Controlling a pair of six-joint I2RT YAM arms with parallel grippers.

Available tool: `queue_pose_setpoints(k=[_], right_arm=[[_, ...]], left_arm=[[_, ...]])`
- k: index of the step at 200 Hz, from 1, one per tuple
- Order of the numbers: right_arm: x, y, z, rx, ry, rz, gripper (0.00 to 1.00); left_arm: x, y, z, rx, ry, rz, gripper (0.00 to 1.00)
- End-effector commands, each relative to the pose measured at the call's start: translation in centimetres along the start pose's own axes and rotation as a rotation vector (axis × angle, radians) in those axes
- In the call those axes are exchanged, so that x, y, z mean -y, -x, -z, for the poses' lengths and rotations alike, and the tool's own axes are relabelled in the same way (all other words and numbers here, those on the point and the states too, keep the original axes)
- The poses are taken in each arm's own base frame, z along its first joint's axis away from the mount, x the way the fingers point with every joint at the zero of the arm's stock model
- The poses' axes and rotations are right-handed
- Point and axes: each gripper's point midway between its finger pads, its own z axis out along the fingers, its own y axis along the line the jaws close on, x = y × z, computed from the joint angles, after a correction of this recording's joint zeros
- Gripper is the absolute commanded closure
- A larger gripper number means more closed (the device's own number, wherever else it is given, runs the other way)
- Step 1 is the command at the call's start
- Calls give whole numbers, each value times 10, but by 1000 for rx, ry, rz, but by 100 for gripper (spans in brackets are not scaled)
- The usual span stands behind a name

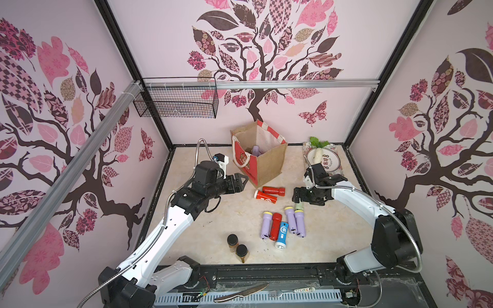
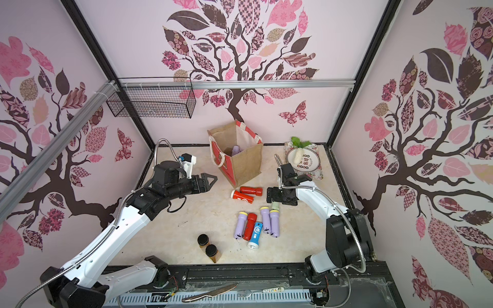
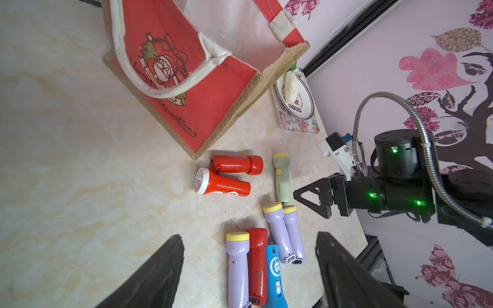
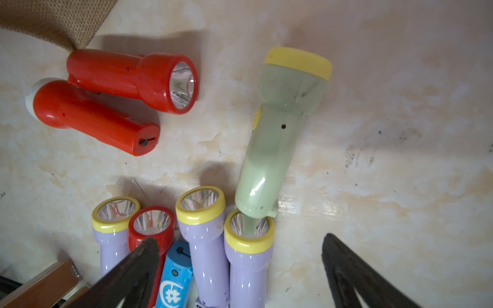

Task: Put the flashlights into the tote bags
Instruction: Pick up the flashlight from the center of the board.

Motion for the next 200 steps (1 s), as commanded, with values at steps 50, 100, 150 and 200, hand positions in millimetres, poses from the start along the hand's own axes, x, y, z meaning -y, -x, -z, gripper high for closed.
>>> queue_pose_setpoints(k=[50,100,150,200], right_arm=[[10,25,-37,-24,-33,-19,7],[20,24,-58,-44,-64,-14,14],[28,21,-72,-64,-100,-2,18],[35,20,-79,-73,-123,0,28]], left_arm=[[-11,-17,3,-14,23,15,2],[-14,-21,1,-22,23,24,2],[-16,-24,-1,-32,32,23,2],[-17,-25,-4,-39,29,26,2]])
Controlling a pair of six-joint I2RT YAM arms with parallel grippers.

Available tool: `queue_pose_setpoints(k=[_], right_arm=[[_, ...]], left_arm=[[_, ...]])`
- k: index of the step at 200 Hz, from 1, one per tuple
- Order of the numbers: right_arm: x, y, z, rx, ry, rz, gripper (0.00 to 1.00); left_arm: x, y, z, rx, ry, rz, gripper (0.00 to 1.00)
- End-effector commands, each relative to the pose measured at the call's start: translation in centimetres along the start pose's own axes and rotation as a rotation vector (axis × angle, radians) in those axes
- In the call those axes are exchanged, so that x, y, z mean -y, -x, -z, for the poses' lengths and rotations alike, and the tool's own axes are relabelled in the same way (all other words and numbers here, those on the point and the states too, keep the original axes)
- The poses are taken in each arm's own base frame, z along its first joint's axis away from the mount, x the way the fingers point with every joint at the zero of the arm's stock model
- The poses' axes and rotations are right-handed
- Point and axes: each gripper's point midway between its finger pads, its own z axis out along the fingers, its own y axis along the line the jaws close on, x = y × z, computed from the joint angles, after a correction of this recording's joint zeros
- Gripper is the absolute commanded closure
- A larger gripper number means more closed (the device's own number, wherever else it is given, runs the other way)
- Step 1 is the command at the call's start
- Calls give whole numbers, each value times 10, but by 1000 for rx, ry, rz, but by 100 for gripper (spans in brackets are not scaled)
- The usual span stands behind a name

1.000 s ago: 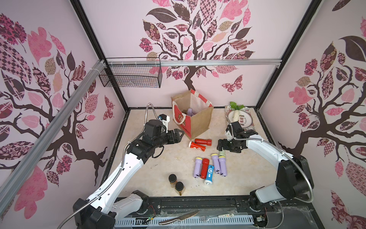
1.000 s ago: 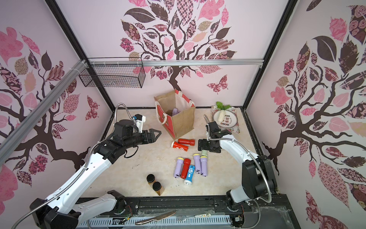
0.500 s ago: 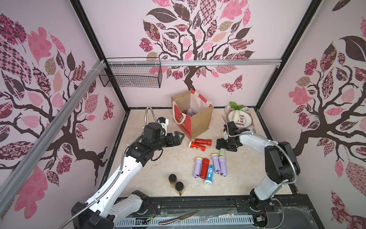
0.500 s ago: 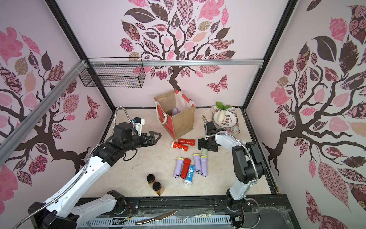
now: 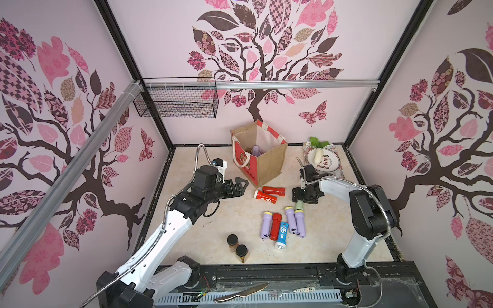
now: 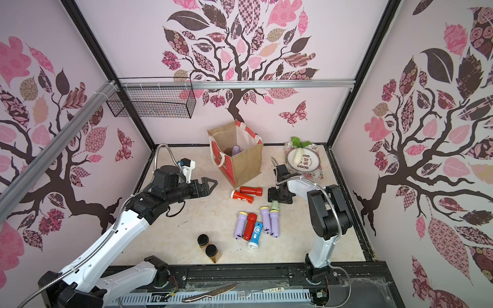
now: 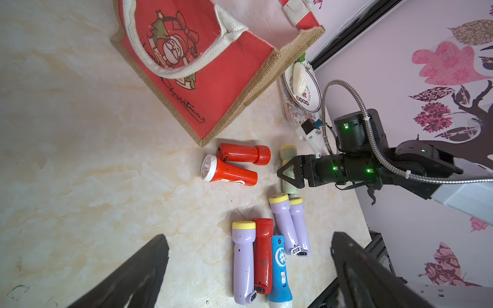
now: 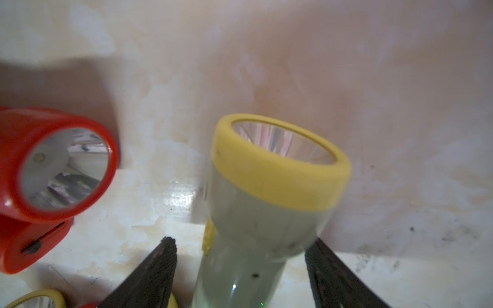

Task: Put the flashlights into the tote bags
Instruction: Pick up the flashlight from the center of the board.

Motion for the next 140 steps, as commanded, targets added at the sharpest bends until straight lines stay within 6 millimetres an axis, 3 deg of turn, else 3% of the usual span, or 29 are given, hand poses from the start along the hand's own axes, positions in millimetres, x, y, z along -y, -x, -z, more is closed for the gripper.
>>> queue_pose_setpoints(k=[1,65,140], right_arm=[[7,3,-8,-10,-29,4,28],[13,-5,-15,-28,-51,11,38],[21,-10,-23,-51,-93,26,60]], left_arm=[[-5,-7,-5,-14,5,5,2],[-9,-11,-5,-18,13,7,2],[-11,-10,-4,-13,21,-6,2]])
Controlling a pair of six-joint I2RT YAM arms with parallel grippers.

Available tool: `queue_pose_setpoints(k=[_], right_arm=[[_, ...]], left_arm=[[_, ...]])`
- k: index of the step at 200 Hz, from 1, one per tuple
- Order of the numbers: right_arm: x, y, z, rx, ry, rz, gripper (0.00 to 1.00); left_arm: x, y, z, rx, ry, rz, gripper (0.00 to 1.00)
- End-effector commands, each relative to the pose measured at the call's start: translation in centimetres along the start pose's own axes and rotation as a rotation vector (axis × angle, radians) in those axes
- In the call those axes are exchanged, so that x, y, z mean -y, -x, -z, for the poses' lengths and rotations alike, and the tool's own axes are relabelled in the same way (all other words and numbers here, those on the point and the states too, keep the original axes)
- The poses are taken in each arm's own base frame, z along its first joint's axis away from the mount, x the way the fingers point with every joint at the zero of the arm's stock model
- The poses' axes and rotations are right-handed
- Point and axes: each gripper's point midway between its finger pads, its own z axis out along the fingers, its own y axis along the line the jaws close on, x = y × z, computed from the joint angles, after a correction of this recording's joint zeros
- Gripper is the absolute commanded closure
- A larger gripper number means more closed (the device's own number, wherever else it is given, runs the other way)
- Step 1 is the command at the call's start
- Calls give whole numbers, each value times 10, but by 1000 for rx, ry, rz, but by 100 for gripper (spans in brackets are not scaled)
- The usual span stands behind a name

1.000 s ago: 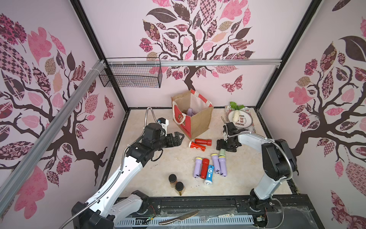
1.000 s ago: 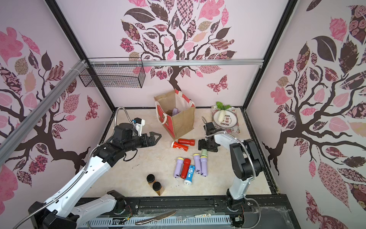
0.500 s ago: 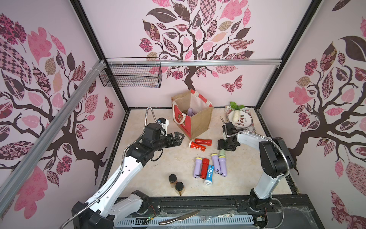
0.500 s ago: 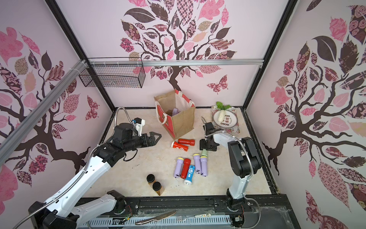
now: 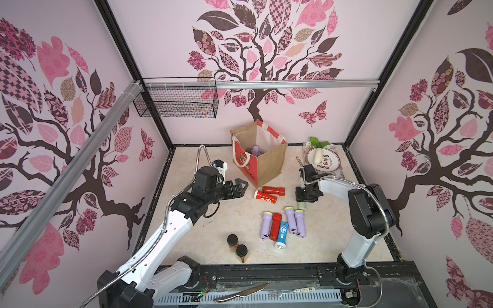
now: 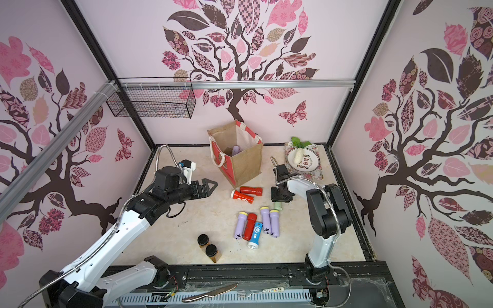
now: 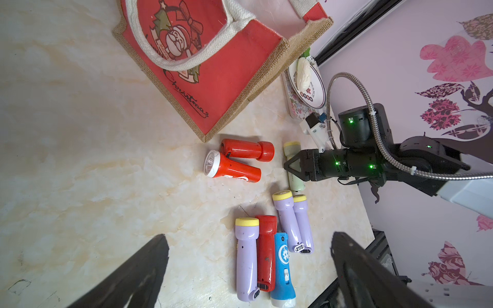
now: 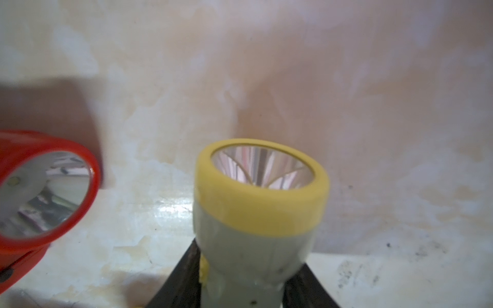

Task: Put the flashlights into the tote bags
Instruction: Pick up the flashlight from the center of the board.

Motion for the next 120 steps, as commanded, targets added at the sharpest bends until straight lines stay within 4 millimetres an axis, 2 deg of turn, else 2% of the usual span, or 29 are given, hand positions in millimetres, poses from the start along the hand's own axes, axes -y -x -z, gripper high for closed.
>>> queue_pose_setpoints(k=[1,22,53,104,120], right_arm=[[12,-18,-19,-81,-42,5,61],[12,-17,-18,-81,-45,11,68],[12,-11,-12,-78,-53,29,83],[-3,11,24,36,12,47,100],[-4,19,38,74,9,51,100]], left_arm=[[-6,-4,-1,3,11,-9,2],[-7,-3,-1,5,12,-8,2],[-8,-2,0,8,10,-9,2],[-13,5,11,53,27,0,2],[-12,7,15,64,27,-3,2]])
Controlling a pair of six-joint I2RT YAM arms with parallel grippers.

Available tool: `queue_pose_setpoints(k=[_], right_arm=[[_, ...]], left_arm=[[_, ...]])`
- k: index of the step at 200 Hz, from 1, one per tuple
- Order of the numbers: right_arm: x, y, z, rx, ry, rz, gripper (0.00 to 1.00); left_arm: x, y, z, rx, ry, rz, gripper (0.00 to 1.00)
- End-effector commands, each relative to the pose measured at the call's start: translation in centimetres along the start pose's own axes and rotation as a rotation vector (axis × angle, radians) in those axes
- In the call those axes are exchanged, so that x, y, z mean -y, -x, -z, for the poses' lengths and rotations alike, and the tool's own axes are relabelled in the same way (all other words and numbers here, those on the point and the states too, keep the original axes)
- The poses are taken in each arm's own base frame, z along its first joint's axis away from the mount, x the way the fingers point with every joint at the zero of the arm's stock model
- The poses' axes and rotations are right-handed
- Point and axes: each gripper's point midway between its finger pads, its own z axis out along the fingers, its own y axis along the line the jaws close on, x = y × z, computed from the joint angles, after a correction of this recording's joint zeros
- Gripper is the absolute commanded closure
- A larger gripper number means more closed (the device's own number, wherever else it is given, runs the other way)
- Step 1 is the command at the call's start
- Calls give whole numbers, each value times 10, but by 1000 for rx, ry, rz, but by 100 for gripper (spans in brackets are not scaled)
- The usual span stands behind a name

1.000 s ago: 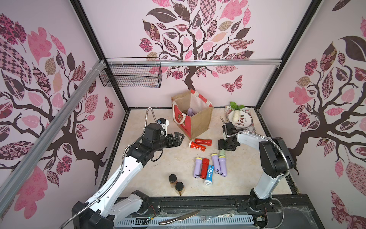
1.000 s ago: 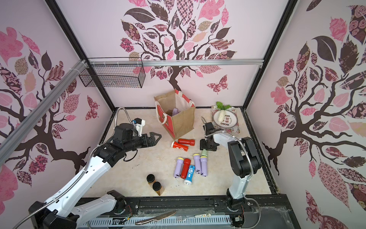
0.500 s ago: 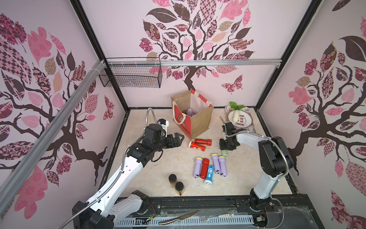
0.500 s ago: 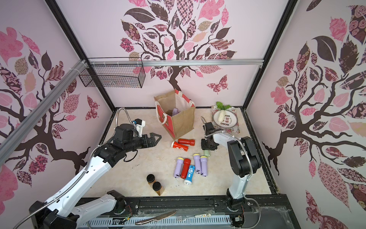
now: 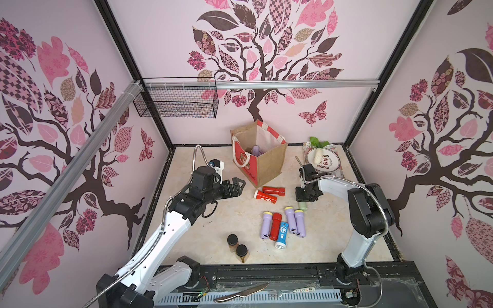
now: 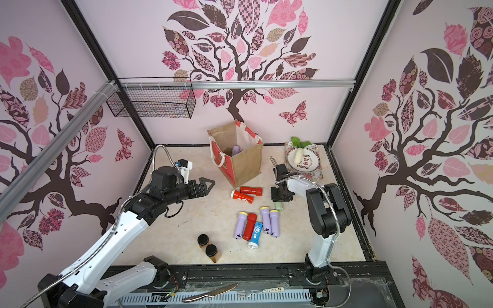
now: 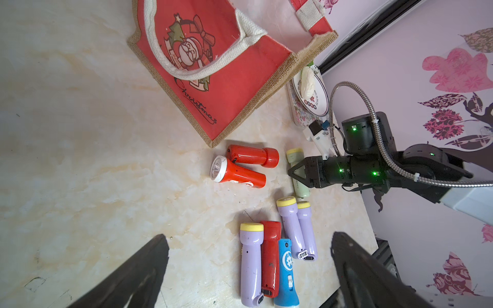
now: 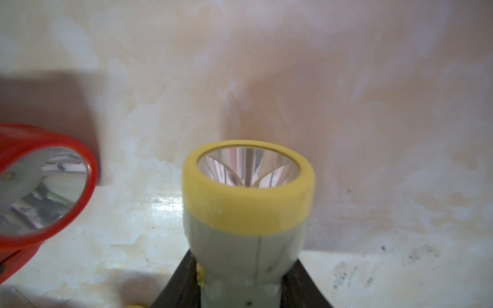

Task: Put the flashlights into the tote bags
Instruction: Pick up the flashlight from the center of the board, then place the flashlight in the canvas bag.

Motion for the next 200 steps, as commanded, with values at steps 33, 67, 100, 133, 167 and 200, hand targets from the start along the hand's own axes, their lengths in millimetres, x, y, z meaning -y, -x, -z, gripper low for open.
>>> queue_pose_setpoints(k=[33,67,100,133,167,200], right_arm=[[-9,29,63,145,39,27,100],[-26,42,107,254,130,52,100],[-42,56,156,376,210,81,100],[-65,70,207,517,253,148,100],[-91,87,251,607,291,187,100],[-114,110,282,668,315,231,100]], left_arm=[[-7,0,4,0,25,-32,2],[-8,3,2,7,28,-27,2],[-8,4,-1,-3,24,-15,2],[-5,2,-3,-32,13,-4,2],[-4,2,-4,-32,5,53,2],[-8,-5,-6,-65,24,82,2]])
